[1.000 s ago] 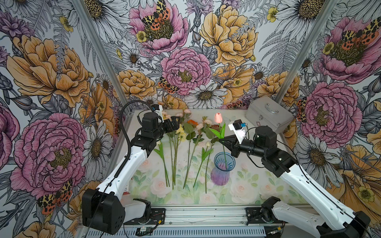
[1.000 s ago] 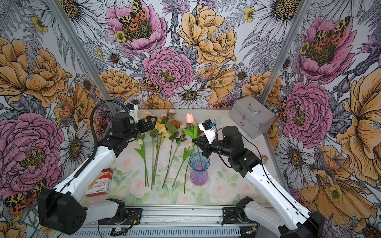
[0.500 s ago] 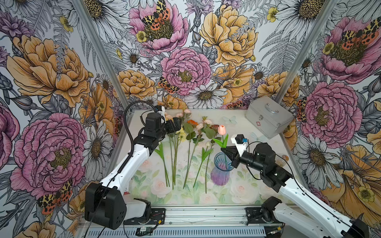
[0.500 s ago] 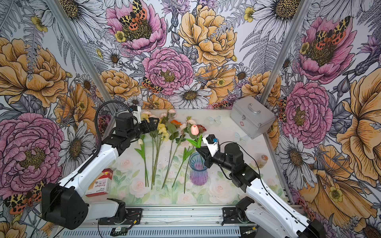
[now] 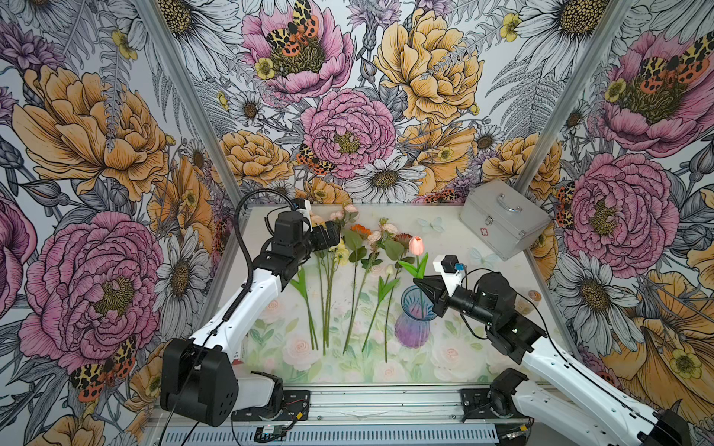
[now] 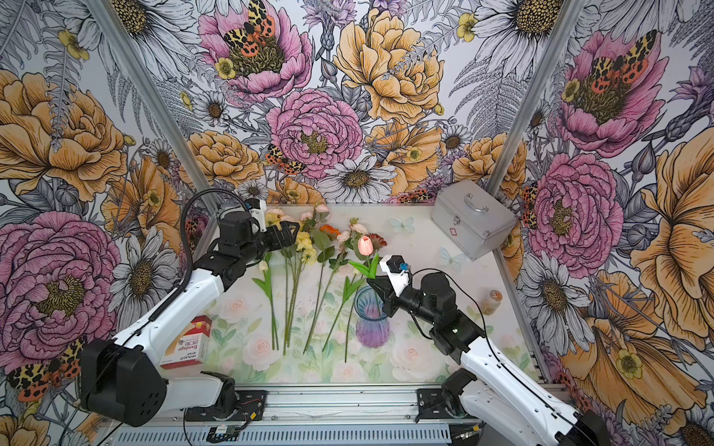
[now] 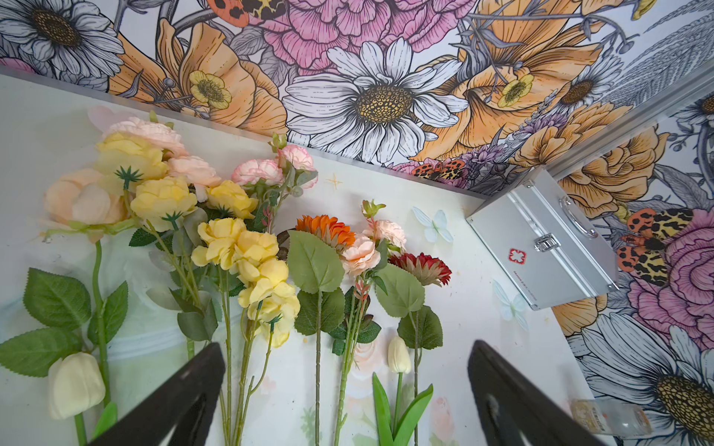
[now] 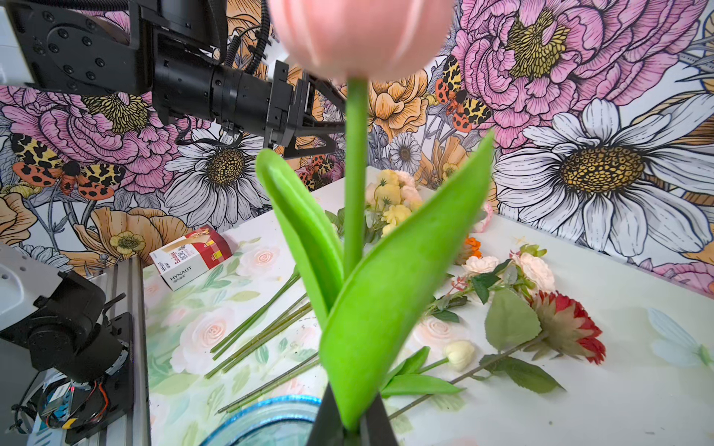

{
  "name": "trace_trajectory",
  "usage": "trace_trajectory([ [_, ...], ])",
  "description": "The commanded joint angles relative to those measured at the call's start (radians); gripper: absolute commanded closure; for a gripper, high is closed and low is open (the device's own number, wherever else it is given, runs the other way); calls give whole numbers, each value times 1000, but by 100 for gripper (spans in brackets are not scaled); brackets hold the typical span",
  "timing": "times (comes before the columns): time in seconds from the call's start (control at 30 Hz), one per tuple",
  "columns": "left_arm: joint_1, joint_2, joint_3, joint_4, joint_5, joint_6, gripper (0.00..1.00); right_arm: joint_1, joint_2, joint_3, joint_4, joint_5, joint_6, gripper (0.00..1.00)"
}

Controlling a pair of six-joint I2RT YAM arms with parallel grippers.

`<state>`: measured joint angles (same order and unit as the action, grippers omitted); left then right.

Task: Place the pink flowers into the vase
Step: Place the flower in the vase.

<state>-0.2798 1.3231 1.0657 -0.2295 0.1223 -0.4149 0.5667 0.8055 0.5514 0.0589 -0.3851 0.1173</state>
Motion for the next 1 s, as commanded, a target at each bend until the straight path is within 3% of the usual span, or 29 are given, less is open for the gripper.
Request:
trace_trajectory([
  [0.0, -9, 4, -12, 10, -14, 21, 1, 9, -6, 21, 16, 15, -8, 90],
  [0.37, -9, 12, -9, 12, -13, 25, 1, 15, -3, 82, -66, -4, -42, 81],
  [0.53, -9, 16, -6, 12, -7, 25, 1, 15, -8, 90, -77, -8, -32, 56],
  [0.83, -5, 13, -5, 11, -6, 28, 1, 15, -44, 95, -91, 3, -19, 43],
  [0.97, -1, 16, 0, 12, -7, 28, 1, 16, -70, 120, -95, 31, 2, 29],
])
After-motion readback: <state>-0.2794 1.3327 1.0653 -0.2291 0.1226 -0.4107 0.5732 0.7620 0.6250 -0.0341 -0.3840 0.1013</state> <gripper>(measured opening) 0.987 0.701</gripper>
